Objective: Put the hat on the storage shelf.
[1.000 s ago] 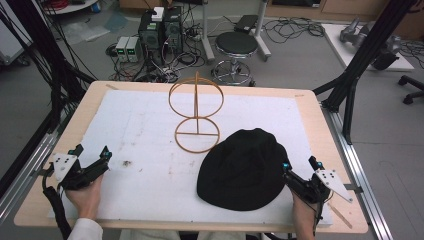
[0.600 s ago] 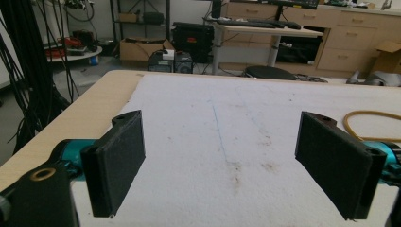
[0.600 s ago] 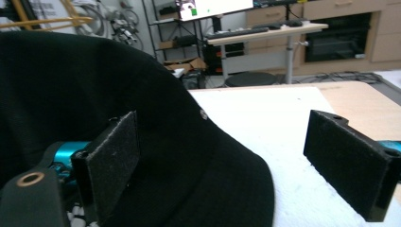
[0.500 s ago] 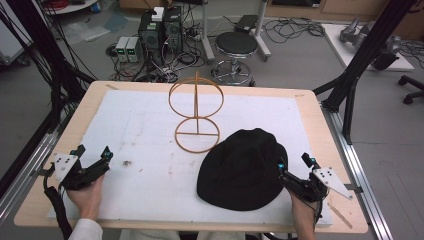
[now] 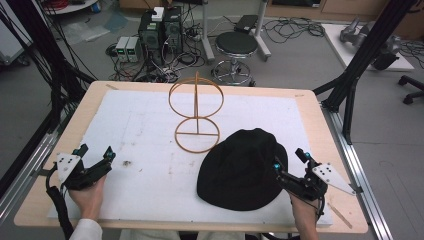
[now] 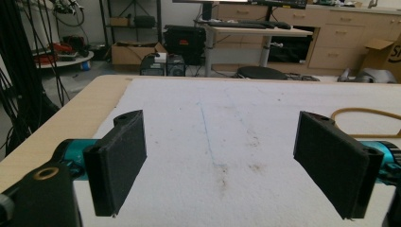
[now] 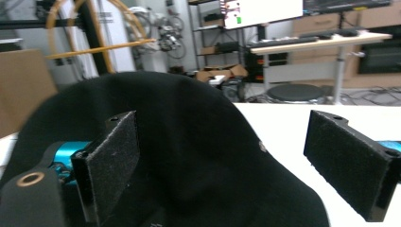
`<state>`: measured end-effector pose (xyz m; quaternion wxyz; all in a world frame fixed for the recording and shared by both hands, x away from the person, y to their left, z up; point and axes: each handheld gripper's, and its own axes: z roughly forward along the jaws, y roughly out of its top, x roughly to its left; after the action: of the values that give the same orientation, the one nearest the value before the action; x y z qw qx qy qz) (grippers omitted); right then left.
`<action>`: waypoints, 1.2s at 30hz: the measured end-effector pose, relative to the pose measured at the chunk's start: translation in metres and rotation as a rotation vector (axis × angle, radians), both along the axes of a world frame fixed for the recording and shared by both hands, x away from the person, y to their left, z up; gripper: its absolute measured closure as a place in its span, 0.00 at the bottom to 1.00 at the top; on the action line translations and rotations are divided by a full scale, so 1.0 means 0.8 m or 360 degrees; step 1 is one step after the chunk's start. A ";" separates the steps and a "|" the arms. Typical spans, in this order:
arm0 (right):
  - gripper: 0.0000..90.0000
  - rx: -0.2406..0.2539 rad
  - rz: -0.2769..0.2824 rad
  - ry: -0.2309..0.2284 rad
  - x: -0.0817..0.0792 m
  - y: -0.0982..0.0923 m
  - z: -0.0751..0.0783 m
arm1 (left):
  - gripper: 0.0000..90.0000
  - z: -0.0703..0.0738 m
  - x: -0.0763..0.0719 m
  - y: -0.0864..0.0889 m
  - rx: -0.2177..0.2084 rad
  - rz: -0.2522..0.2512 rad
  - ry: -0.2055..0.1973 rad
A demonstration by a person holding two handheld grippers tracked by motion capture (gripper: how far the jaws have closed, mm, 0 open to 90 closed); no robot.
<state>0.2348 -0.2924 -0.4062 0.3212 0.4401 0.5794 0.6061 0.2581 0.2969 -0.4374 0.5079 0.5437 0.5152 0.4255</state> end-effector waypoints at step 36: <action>0.38 -0.0485 0.0206 0.0191 0.013 0.072 -0.019 | 0.20 0.002 -0.002 -0.001 0.0005 -0.0010 -0.0026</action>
<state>0.2451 -0.2350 -0.4217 0.3095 0.3835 0.7098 0.5033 0.2563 0.2961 -0.4356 0.5124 0.5426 0.5087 0.4292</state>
